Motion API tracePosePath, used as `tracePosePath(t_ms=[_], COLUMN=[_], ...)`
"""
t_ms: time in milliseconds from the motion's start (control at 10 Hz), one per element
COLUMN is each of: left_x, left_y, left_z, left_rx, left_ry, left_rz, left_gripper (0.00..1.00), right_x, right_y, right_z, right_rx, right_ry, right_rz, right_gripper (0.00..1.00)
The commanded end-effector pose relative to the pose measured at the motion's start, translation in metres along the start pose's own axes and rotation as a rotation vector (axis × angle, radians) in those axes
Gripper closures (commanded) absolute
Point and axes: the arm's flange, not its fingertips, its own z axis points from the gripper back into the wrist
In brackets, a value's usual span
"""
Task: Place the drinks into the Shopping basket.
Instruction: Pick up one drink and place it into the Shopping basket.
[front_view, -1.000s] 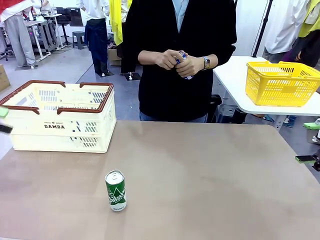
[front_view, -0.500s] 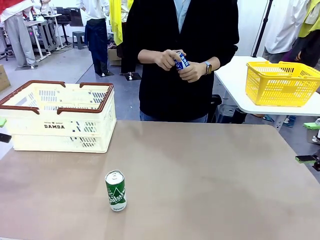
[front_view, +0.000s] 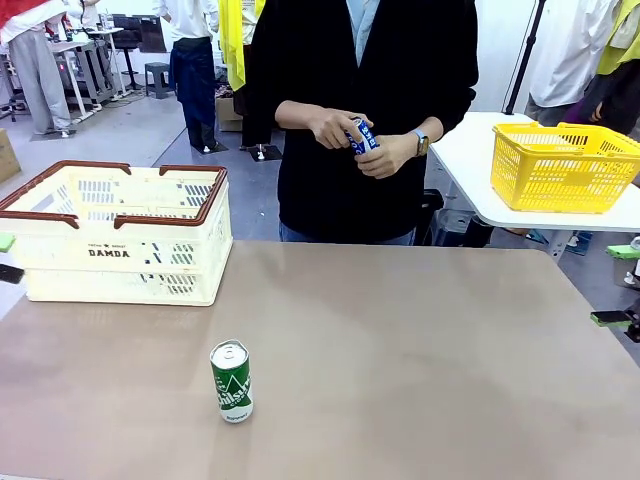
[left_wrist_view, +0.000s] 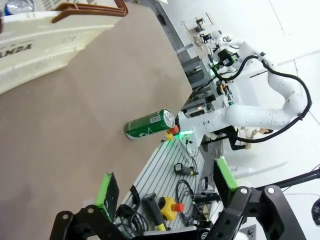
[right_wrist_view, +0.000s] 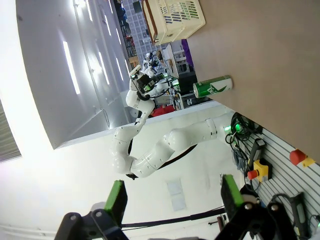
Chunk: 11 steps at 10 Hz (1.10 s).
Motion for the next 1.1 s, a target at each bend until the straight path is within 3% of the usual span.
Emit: tracePosePath(t_ms=[0, 200, 500, 600, 700, 800, 1000], left_x=[0.024, 0.043, 0.059, 0.055, 0.051, 0.036, 0.042], left_y=[-0.087, -0.172, -0.210, -0.221, -0.228, -0.235, -0.204], left_z=[-0.070, -0.171, -0.268, -0.278, -0.272, -0.296, -0.130], left_rx=[0.170, 0.449, 0.868, 0.909, 0.860, 0.842, 0.494], left_ry=[0.114, 0.255, 0.384, 0.318, 0.280, 0.326, 0.387], left_rz=[0.045, -0.074, -0.090, -0.079, -0.071, -0.153, -0.137], left_gripper=[0.00, 0.00, 0.00, 0.00, 0.00, 0.00, 0.00], right_x=[-0.001, -0.001, -0.001, -0.001, -0.001, -0.001, -0.001], right_y=[0.004, 0.004, 0.004, 0.004, 0.004, 0.004, 0.004], right_z=[0.002, 0.002, 0.002, 0.002, 0.002, 0.002, 0.002], right_rx=[0.007, 0.007, 0.007, 0.007, 0.007, 0.007, 0.007], right_ry=[0.001, 0.001, 0.001, 0.001, 0.001, 0.001, 0.001], right_rz=[0.004, 0.004, 0.004, 0.004, 0.004, 0.004, 0.004], right_gripper=[0.00, 0.00, 0.00, 0.00, 0.00, 0.00, 0.00])
